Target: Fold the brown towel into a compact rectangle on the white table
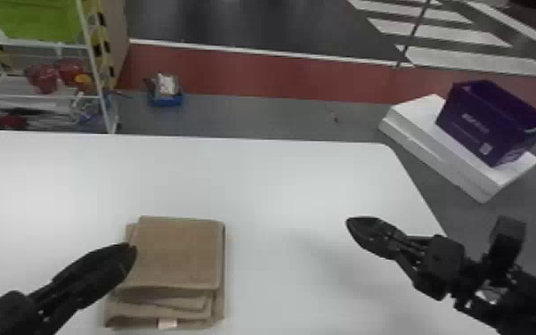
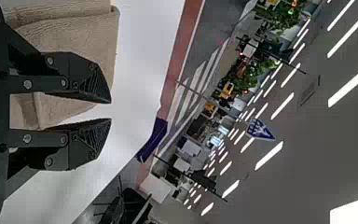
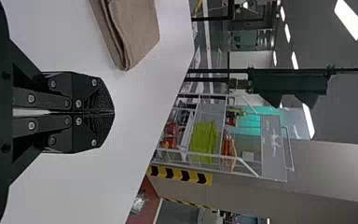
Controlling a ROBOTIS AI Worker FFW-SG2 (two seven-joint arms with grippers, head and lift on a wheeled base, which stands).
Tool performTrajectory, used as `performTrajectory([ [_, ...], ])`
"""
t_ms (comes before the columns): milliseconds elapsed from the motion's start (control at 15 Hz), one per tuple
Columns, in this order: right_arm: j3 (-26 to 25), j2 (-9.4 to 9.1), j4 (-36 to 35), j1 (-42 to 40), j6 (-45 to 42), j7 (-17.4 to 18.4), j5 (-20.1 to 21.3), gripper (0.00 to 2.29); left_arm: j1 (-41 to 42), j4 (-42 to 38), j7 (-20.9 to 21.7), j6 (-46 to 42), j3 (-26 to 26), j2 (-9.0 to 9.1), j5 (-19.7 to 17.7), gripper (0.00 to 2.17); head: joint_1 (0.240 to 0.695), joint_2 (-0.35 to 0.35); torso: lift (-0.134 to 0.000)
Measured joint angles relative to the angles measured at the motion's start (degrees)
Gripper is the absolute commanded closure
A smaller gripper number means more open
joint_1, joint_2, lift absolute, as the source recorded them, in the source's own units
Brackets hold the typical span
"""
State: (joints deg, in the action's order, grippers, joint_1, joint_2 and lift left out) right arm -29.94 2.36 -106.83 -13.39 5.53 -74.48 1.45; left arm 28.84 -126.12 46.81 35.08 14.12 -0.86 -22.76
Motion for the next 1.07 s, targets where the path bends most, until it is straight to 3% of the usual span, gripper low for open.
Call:
performTrajectory([
  [133, 0.45, -2.0, -6.74, -1.52, 4.68, 4.46, -1.29, 0.0, 0.0, -2.53, -1.63, 0.03, 1.13, 0.29, -0.05, 0.07, 0.695, -0.161, -0.123],
  [400, 2.82, -2.35, -14.53, -6.19, 6.1, 16.35, -5.66, 0.06, 1.05, -8.97, -10.82, -1.19, 1.94, 0.59, 0.6, 0.06, 0.695, -0.115, -0.123],
  [533, 6.05, -2.36, -18.26, -9.66, 5.88, 23.66, -6.12, 0.06, 1.5, -9.94, -17.65, -4.79, -0.06, 0.62, 2.36, 0.06, 0.695, -0.09, -0.123],
  [800, 11.17, -2.36, -21.33, -14.52, 1.2, 35.71, -6.1, 0.07, 4.88, -9.71, -30.97, -25.55, -9.19, 0.42, 14.3, 0.06, 0.695, -0.061, -0.123],
  [1067, 12.98, -2.36, -21.64, -16.5, -1.57, 40.23, -6.26, 0.07, 4.81, -7.4, -37.39, -26.96, -12.47, 0.55, 21.37, 0.05, 0.695, -0.06, -0.123],
])
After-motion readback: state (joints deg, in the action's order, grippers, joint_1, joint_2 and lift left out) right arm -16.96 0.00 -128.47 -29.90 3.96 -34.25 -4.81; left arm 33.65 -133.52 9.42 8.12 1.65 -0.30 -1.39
